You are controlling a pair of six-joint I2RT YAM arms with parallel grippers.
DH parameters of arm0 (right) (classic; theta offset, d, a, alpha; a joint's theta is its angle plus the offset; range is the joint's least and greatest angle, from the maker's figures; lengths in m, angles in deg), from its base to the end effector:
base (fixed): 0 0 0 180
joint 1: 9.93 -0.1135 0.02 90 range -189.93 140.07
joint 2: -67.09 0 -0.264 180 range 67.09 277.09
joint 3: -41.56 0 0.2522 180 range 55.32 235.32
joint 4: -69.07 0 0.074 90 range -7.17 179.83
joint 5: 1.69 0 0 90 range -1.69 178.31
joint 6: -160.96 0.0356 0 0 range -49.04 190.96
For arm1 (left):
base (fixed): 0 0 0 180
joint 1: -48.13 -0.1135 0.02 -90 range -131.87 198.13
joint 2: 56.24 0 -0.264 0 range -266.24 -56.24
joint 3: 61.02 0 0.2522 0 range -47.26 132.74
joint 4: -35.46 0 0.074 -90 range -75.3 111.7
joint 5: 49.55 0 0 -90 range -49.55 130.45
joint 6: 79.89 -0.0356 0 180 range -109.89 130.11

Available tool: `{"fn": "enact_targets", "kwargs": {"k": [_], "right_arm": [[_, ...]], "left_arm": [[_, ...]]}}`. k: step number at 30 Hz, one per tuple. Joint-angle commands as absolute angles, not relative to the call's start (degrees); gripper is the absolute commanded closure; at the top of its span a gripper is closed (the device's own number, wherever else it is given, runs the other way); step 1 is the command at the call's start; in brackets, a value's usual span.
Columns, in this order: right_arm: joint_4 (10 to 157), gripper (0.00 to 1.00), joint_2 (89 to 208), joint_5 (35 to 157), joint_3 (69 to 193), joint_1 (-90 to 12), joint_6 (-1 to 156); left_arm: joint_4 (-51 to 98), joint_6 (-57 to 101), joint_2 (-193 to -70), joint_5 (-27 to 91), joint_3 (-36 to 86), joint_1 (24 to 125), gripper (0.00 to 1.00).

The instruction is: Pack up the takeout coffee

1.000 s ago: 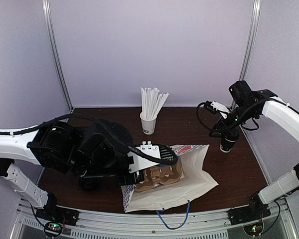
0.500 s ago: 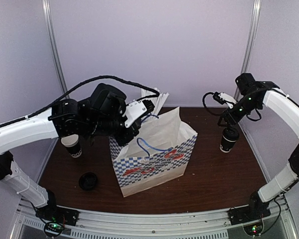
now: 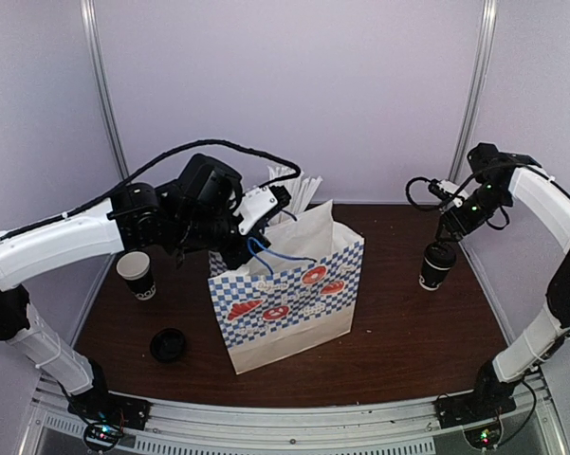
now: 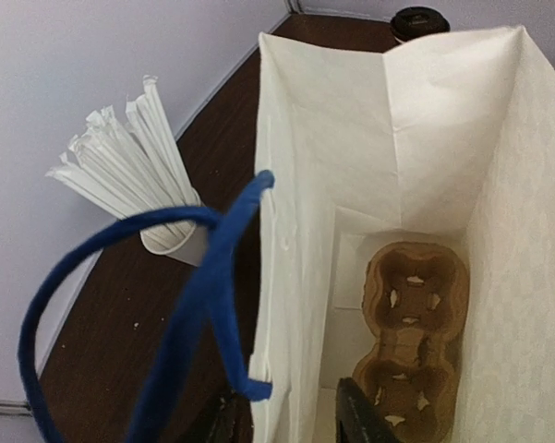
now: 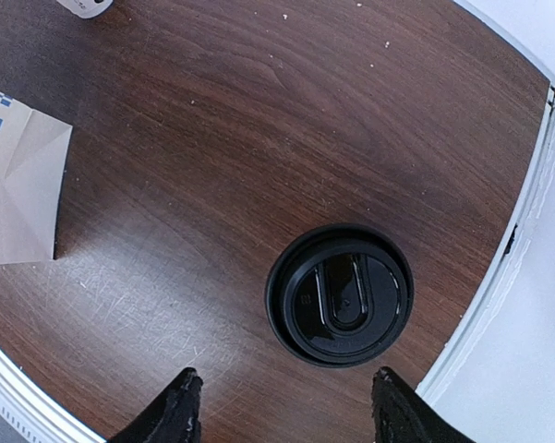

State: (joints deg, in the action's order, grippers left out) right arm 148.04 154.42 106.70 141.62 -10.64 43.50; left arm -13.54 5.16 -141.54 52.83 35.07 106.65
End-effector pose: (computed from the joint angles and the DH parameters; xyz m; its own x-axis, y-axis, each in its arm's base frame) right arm 0.2970 0.0149 0.3341 -0.7480 -0.4469 -0.4907 -0.5452 0.8353 0.0704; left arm 0.1797 -0.2788 0.3565 -0.2575 0.5819 -0.7714 0.7701 0.6058 0.1999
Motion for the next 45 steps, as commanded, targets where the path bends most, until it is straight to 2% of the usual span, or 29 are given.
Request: {"fn": "enact_targets", "kwargs": {"k": [1, 6, 12, 18, 24, 30, 34, 37, 39, 45], "right_arm": [[151.67, 0.37, 155.24, 109.52, 144.59, -8.46, 41.64], [153.34, 0.34, 156.63, 107.5, 147.33, -8.1, 40.03], [153.6, 0.29, 155.85, 106.28, 147.73, -7.6, 37.31], [153.77, 0.22, 155.11, 109.68, 147.23, -5.98, 35.11], [155.71, 0.21, 157.75, 112.83, 149.95, -2.19, 34.51], [154.19, 0.21, 158.32, 110.5, 147.87, -0.97, 31.85], [153.56, 0.22, 159.2, 110.56, 146.88, -0.97, 31.55], [156.68, 0.28, 159.5, 114.55, 148.84, -1.61, 30.81], [158.63, 0.3, 157.53, 120.15, 150.58, -4.05, 31.3], [155.01, 0.28, 149.0, 123.22, 151.93, -23.76, 32.73]], "left_arm": [[-13.52, 5.13, -140.13, 53.64, 38.66, 106.38, 0.55], [-13.92, 4.05, -136.72, 55.86, 40.01, 106.39, 0.31], [-15.65, 5.58, -133.49, 56.74, 40.95, 102.35, 0.19], [-15.87, 13.66, -131.74, 52.66, 37.99, 91.36, 0.18], [-7.6, 18.01, -126.98, 49.27, 26.69, 83.36, 0.17], [-4.59, 19.05, -125.69, 51.87, 22.05, 81.45, 0.15], [-3.86, 19.25, -125.17, 49.05, 21.58, 81.2, 0.15], [-2.6, 17.86, -124.08, 41.53, 21.44, 81.09, 0.18], [-1.07, 15.73, -123.29, 32.55, 20.86, 81.09, 0.2], [0.46, 11.92, -122.58, 11.77, 20.84, 81.02, 0.2]]}}
